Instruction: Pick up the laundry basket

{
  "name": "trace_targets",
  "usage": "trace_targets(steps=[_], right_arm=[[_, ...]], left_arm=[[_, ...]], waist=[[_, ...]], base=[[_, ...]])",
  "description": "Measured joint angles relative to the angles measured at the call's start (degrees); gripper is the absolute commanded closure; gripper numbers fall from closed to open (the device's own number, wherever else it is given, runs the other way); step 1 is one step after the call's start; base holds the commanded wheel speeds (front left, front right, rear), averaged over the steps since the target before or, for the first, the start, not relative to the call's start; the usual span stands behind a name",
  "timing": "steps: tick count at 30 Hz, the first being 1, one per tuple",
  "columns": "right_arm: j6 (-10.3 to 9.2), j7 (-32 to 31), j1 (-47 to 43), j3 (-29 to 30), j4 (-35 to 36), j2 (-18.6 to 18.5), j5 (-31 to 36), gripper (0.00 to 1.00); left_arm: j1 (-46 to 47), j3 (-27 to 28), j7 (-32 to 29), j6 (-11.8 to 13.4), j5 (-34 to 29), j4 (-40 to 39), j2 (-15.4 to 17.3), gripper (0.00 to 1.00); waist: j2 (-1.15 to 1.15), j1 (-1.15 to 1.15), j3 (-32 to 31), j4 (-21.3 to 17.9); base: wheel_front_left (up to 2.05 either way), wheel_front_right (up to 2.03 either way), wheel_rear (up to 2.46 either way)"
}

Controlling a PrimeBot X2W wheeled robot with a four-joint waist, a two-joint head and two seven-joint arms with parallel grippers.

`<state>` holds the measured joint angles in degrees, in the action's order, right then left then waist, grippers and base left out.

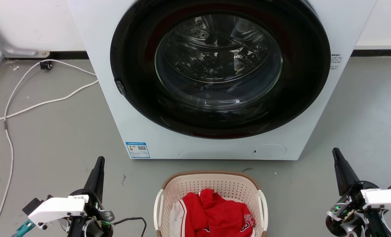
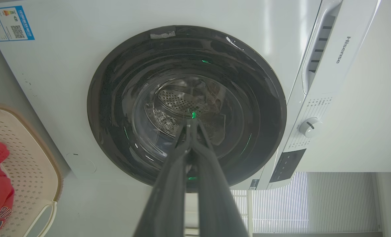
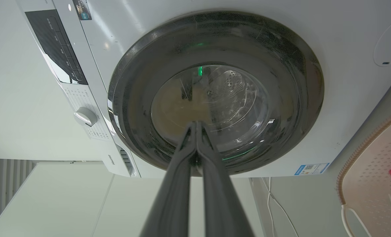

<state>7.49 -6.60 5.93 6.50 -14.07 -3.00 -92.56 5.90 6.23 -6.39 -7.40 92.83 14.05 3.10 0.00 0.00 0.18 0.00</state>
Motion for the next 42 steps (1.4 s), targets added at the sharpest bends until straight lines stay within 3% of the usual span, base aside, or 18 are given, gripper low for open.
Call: trace_targets(steps=[6, 7, 27, 42], right_arm=[[0.00, 0.00, -0.02, 0.00, -0.08, 0.00, 0.00, 1.00], [-0.01, 0.01, -0.25, -0.03, -0.46, 0.02, 0.00, 0.00], [-0.09, 4.56, -3.56, -1.13, -0.54, 0.29, 2.63, 0.00], [-0.09, 8.09, -3.61, 1.81, 1.89, 0.29, 22.07, 0.00]], left_arm=[[-0.01, 0.00, 0.00, 0.01, -0.15, 0.08, -0.02, 1.00], [-0.23, -0.07, 0.01, 0.01, -0.14, 0.44, -0.09, 0.00], [-3.55, -0.59, 4.49, 0.09, -4.85, 0.07, -0.51, 0.00], [-4.51, 2.04, 7.95, 0.83, -16.82, -2.60, -0.48, 0.00]], waist=[[0.00, 0.00, 0.00, 0.00], [0.00, 0.00, -0.01, 0.00], [0.00, 0.00, -0.11, -0.11], [0.00, 0.00, -0.10, -0.13]], base=[[0.00, 0.00, 0.00], [0.00, 0.00, 0.00], [0.00, 0.00, 0.00], [0.00, 0.00, 0.00]])
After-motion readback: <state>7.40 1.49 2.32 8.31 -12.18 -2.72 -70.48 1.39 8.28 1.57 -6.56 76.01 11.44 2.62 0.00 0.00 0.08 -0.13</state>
